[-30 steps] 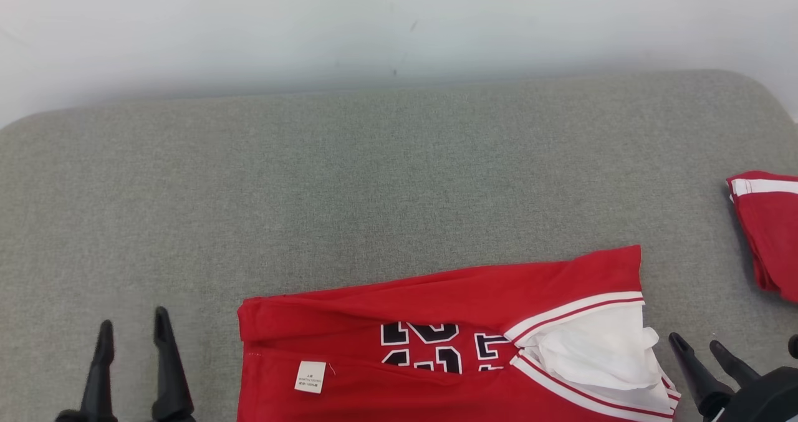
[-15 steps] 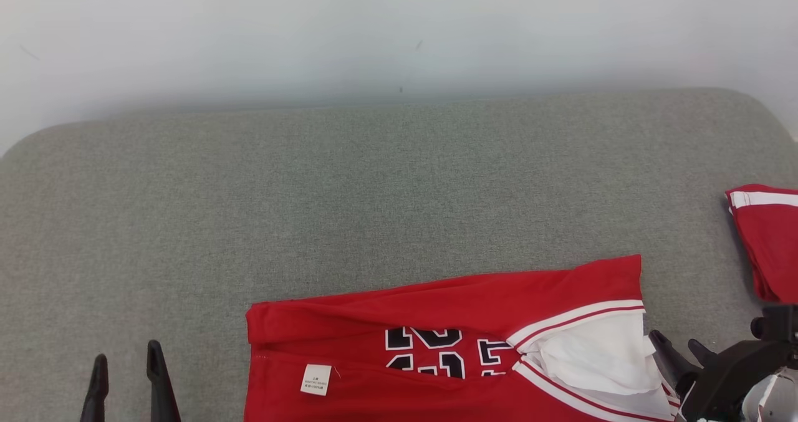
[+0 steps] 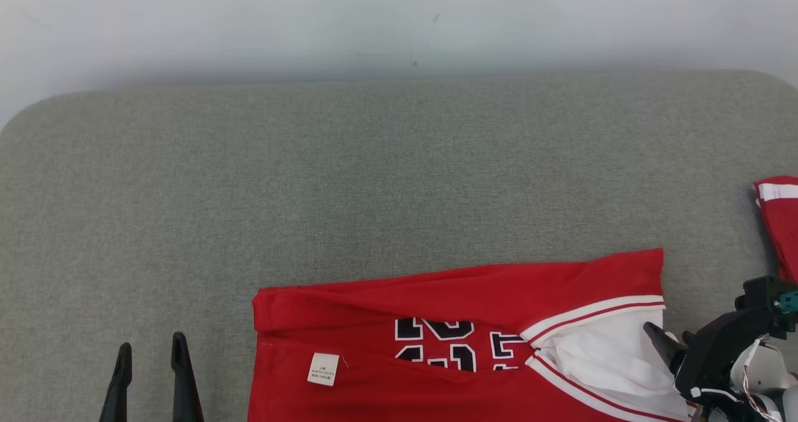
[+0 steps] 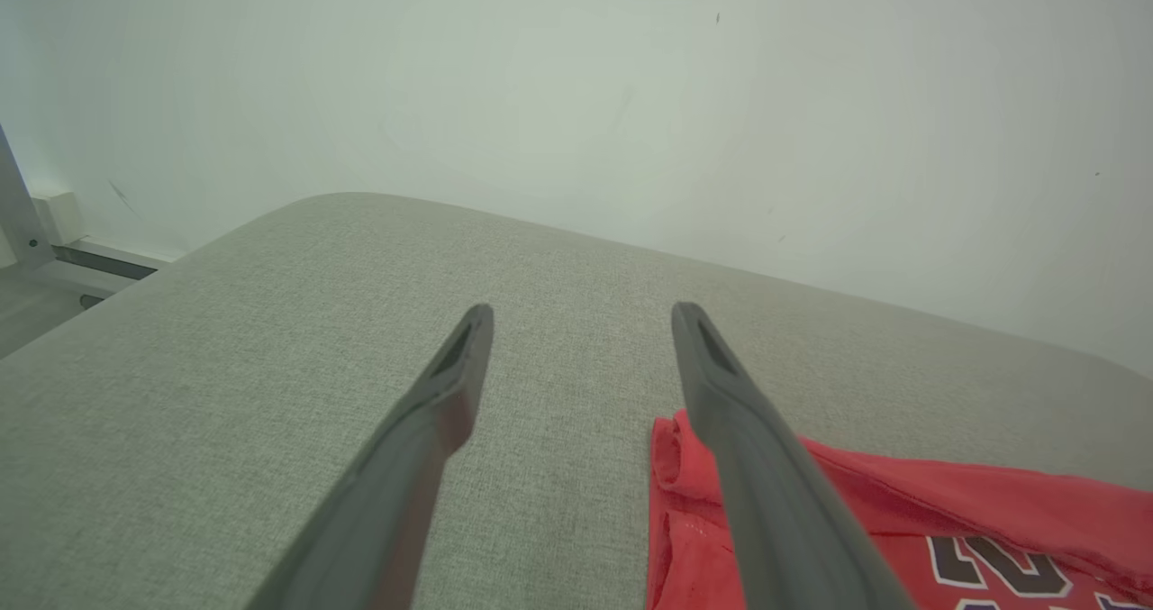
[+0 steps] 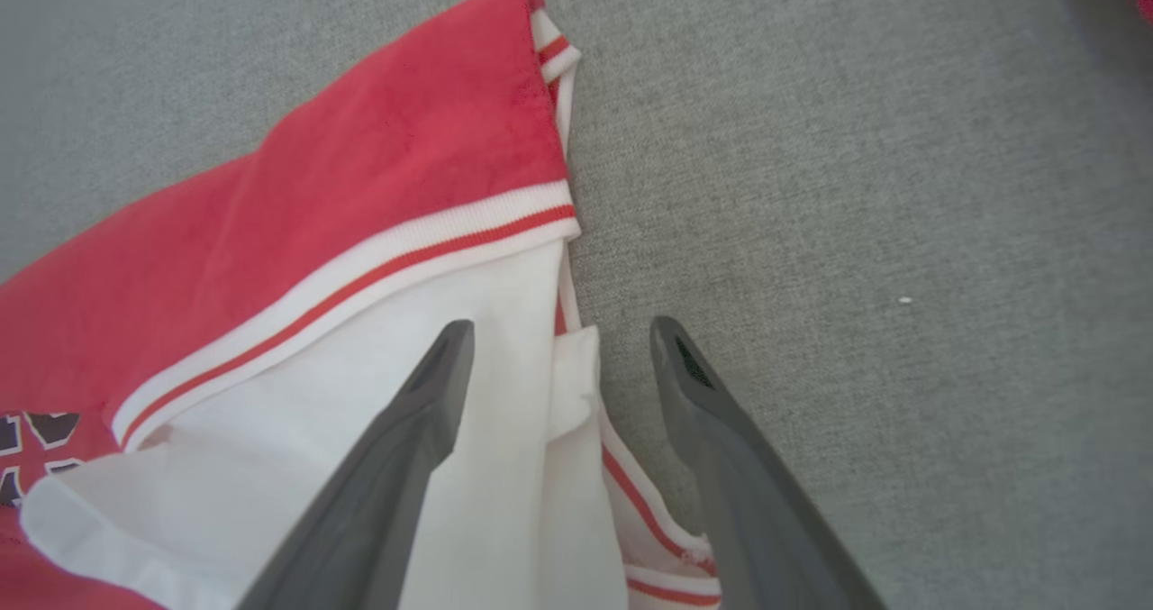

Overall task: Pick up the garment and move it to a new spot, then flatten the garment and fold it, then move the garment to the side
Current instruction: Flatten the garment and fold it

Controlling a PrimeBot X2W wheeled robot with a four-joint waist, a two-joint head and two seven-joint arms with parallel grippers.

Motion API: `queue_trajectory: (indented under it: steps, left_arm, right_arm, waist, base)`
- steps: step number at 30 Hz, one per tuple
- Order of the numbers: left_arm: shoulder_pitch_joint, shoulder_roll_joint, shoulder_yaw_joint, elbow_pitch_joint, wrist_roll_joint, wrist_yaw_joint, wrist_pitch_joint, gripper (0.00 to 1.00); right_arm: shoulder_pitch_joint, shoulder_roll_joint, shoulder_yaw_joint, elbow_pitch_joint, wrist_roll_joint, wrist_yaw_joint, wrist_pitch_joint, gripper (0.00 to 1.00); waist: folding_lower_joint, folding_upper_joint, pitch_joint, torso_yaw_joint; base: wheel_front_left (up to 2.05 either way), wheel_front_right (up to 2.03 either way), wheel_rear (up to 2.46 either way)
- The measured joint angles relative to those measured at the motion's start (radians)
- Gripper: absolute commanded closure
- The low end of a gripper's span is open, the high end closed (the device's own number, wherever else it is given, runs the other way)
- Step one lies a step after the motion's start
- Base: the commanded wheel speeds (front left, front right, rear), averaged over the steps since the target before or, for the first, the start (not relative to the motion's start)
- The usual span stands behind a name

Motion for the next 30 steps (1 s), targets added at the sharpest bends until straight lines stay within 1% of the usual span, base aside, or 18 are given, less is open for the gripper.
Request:
queue_trajectory:
  steps: [4,10,11,12,13,14,17,21,26,27,30]
  left_arm:
    - [-0.012,0.0,-0.005,0.002,0.003,0.003,0.0,0.0]
    - [-0.02,0.0,-0.005,0.007,0.002,0.006,0.0,0.0]
    - [-0.02,0.0,-0.004,0.007,0.002,0.007,0.0,0.0]
    - [-0.02,0.0,-0.004,0.007,0.002,0.007,0.0,0.0]
    - [-0.021,0.0,-0.004,0.008,0.002,0.007,0.0,0.0]
    - [-0.021,0.0,-0.004,0.01,0.002,0.009,0.0,0.0]
    - [-0.022,0.0,-0.003,0.013,0.002,0.011,0.0,0.0]
    - [-0.022,0.0,-0.004,0.016,0.001,0.012,0.0,0.0]
    - [-0.021,0.0,-0.005,0.016,0.0,0.013,0.0,0.0]
    - [-0.019,0.0,-0.002,0.014,-0.003,0.016,0.0,0.0]
    - [-0.017,0.0,0.002,0.013,-0.007,0.016,0.0,0.0]
  right_arm:
    - [-0.017,0.002,0.005,0.051,-0.012,0.0,0.02,0.0]
    - [-0.037,0.005,0.013,0.084,-0.024,-0.003,0.033,0.0]
    - [-0.039,0.005,0.015,0.086,-0.023,-0.003,0.034,0.11]
    - [-0.041,0.005,0.016,0.087,-0.021,-0.003,0.033,0.58]
    - [-0.043,0.004,0.019,0.089,-0.021,-0.003,0.033,0.75]
    - [-0.046,0.003,0.024,0.091,-0.019,-0.003,0.033,1.0]
    - [-0.057,0.009,0.03,0.095,-0.017,-0.003,0.027,1.0]
    - [-0.065,0.012,0.01,0.093,-0.026,-0.003,0.006,1.0]
    - [-0.069,0.008,-0.059,0.054,-0.031,-0.003,-0.012,1.0]
    - [-0.068,0.002,-0.094,0.028,-0.03,-0.003,-0.015,1.0]
    - [-0.059,-0.005,-0.147,-0.019,-0.035,-0.003,-0.009,1.0]
  waist:
    - [0.0001,0.0,0.017,0.016]
    - [0.0,-0.0001,0.031,0.038]
    - [-0.0001,-0.0001,0.032,0.04]
    - [0.0,-0.0001,0.032,0.041]
    - [0.0,-0.0001,0.033,0.042]
    - [0.0,0.0,0.032,0.043]
    - [0.0,0.0,0.03,0.041]
    - [0.0,0.0,0.026,0.035]
    - [0.0,0.0,0.019,0.023]
    - [0.0,0.0,0.017,0.016]
    - [0.0,0.0,0.014,0.002]
  base:
    - [0.0,0.0,0.0]
    - [0.0,0.0,0.0]
    - [0.0,0.0,0.0]
    - [0.0,0.0,0.0]
    - [0.0,0.0,0.0]
    - [0.0,0.0,0.0]
    - [0.0,0.0,0.0]
    - [0.0,0.0,0.0]
    - [0.0,0.0,0.0]
    - [0.0,0.0,0.0]
    - [0.0,0.0,0.0]
